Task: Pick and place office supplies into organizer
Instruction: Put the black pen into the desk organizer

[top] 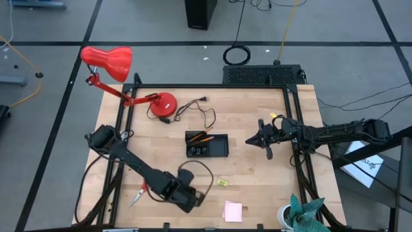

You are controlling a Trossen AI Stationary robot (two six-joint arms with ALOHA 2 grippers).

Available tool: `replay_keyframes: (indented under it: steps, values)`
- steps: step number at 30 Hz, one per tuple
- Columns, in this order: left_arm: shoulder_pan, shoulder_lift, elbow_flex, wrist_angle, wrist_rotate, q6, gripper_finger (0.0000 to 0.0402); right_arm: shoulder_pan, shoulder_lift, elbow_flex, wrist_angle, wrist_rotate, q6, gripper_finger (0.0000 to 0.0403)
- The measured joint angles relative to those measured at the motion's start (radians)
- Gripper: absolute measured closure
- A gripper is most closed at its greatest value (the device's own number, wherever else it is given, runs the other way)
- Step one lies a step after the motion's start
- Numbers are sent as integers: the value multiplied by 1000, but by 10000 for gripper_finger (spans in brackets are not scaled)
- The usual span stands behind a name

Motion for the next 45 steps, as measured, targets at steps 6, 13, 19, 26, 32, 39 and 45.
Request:
replay_keyframes:
  steps: [6,13,19,26,32,39,45]
  values:
    - [66,0,0,-141,100,-170,313,0,0,0,-71,-56,-10,399]
    - [162,-1,0,-147,166,-42,277,0,0,0,-80,-57,-37,399]
    - [210,-2,-21,-167,191,9,188,0,0,0,-80,-57,-59,399]
    - [210,-2,-72,-183,301,-42,148,0,0,0,-80,-57,-63,399]
    - [198,25,-132,-118,309,-56,147,0,0,0,-94,-57,-63,399]
    - [203,104,-126,-106,387,100,147,0,0,0,-117,-57,-58,399]
    - [196,103,-120,-127,400,370,147,0,0,0,-125,-58,-57,399]
